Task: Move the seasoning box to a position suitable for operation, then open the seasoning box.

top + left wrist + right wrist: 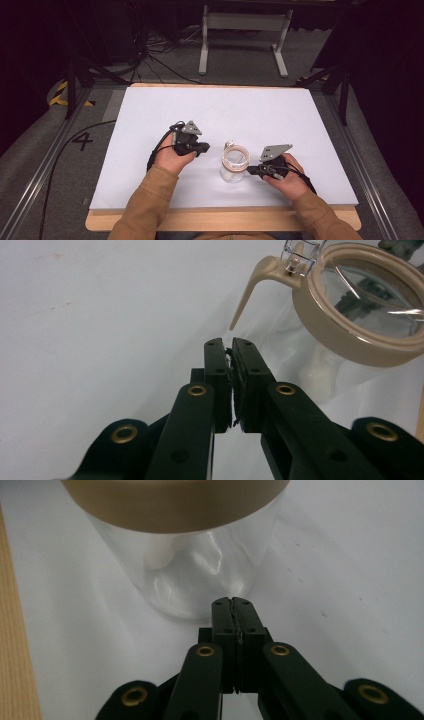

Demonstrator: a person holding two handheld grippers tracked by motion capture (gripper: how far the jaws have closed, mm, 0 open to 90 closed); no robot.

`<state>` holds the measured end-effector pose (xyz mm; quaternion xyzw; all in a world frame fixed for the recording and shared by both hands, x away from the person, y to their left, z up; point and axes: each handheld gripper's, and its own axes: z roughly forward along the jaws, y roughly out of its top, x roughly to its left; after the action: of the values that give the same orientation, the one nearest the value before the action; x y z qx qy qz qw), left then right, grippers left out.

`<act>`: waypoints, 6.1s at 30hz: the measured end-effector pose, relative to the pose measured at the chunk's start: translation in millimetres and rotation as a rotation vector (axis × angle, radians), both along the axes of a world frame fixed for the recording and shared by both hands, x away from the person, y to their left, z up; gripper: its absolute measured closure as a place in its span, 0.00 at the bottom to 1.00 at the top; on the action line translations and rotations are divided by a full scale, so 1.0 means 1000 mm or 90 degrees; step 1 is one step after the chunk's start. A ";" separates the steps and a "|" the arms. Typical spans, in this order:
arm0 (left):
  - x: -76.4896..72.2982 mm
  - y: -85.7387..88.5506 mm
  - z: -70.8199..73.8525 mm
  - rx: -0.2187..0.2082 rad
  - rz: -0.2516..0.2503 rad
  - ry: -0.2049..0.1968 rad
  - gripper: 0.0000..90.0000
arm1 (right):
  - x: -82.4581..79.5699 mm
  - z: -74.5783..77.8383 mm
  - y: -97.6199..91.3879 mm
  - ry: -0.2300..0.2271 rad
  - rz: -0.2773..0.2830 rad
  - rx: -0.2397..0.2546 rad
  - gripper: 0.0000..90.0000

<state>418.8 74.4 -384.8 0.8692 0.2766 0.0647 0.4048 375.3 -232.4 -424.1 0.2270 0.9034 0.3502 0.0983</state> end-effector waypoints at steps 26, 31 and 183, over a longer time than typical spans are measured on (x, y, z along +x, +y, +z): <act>0.008 -0.004 0.019 -0.102 -0.019 -0.027 0.99 | -0.014 0.005 -0.005 -0.004 -0.005 0.054 1.00; 0.010 -0.013 0.021 -0.167 -0.041 -0.027 1.00 | -0.019 0.006 -0.008 -0.011 -0.011 0.060 1.00; -0.012 0.065 -0.003 -0.120 0.070 0.020 0.95 | 0.024 0.062 0.015 -0.083 0.005 0.288 1.00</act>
<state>406.4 139.2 -387.7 0.8117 0.3354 0.0468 0.4759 399.2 -217.1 -362.0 0.2169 0.7942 0.5583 0.1020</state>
